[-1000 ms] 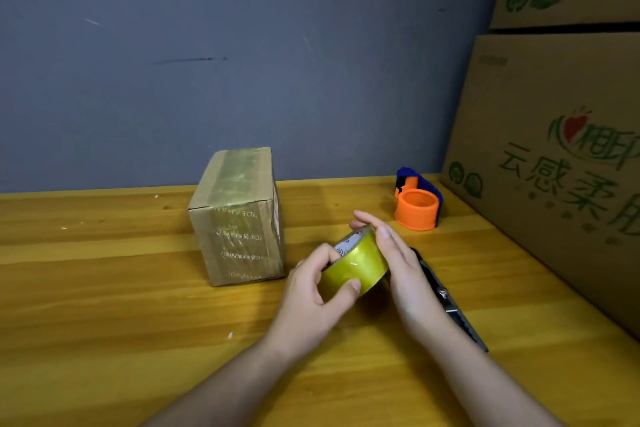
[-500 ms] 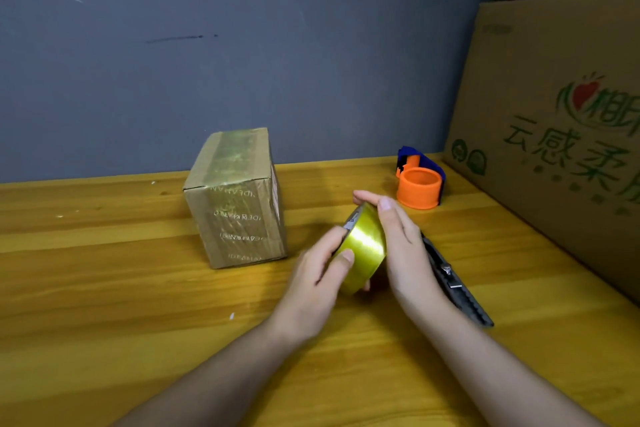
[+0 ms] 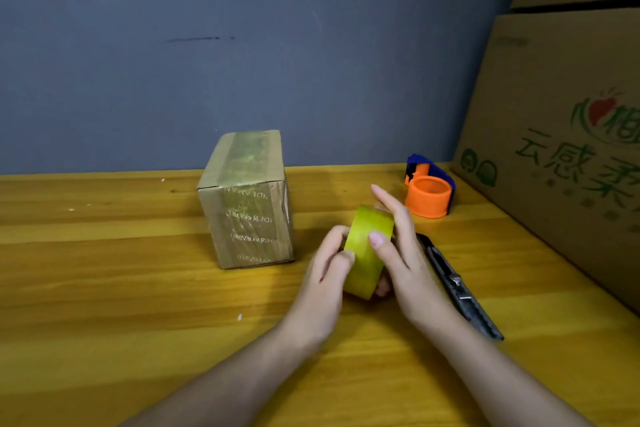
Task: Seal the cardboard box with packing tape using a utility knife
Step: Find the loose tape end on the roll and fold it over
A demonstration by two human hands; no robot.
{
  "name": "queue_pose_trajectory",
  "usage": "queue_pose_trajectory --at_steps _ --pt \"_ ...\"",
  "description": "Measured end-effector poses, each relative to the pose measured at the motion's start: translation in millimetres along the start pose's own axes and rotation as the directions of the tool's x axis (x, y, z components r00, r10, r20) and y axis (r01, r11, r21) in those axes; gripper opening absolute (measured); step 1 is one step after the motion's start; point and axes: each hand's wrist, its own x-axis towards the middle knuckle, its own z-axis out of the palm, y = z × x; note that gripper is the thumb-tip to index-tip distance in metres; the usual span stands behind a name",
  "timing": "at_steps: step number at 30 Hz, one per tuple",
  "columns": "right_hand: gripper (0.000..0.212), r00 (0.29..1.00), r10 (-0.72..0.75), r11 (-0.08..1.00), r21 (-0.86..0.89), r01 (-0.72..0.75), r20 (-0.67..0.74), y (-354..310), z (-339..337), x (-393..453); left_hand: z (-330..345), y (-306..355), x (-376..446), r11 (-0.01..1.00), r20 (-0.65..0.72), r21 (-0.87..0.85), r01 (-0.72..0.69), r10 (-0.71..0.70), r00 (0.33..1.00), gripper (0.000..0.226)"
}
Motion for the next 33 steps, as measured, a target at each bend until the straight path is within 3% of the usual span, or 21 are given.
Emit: queue_pose_trajectory --at_steps 4,18,27,33 --pt "0.061 0.999 0.042 0.998 0.05 -0.043 0.033 -0.1 3.8 -2.4 -0.6 5.8 2.8 0.993 -0.018 -0.105 0.056 -0.058 0.998 0.03" --pt "0.059 0.995 0.068 0.997 -0.033 -0.07 -0.078 -3.7 8.6 -4.3 -1.4 3.7 2.2 0.996 -0.014 -0.088 0.018 -0.019 1.0 0.031" --pt "0.078 0.977 0.131 0.975 0.158 -0.158 0.169 -15.3 1.8 -4.5 -2.8 -5.1 0.1 0.999 0.008 0.045 -0.016 0.015 1.0 0.043" --pt "0.086 0.967 0.139 0.974 0.149 -0.173 0.211 -19.9 2.8 -7.3 -0.3 -5.5 -2.1 1.0 0.028 0.005 -0.006 0.006 1.0 0.053"
